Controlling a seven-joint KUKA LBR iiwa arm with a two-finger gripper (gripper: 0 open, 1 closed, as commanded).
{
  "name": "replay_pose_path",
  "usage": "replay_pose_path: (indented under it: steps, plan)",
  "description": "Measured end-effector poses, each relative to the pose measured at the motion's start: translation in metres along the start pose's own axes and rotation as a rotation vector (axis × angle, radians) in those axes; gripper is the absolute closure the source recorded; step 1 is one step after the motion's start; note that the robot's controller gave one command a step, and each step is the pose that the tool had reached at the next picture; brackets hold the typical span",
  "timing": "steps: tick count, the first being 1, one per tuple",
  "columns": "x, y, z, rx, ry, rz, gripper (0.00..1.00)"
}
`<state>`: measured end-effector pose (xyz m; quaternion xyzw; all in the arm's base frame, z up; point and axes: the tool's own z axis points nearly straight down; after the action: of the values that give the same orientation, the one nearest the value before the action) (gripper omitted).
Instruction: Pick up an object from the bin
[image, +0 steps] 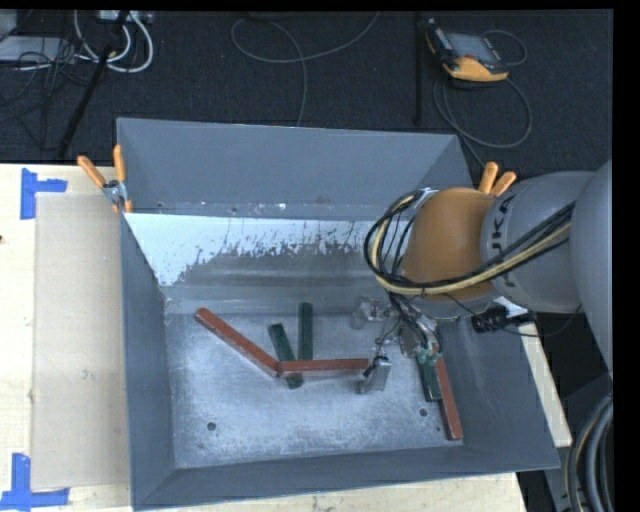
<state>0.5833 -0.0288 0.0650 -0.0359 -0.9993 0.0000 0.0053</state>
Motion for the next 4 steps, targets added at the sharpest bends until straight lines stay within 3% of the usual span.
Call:
replay_pose_path:
  steps: [1, 2, 3, 4]
  plan:
    - [-0.002, 0.001, -0.005, -0.001, -0.008, -0.002, 1.0]
    - [0.003, -0.029, -0.033, -0.001, -0.013, 0.071, 1.0]
    - [0.004, -0.029, -0.032, -0.001, -0.012, 0.07, 0.0]
    - [0.006, -0.005, -0.003, -0.002, -0.006, 0.108, 0.0]
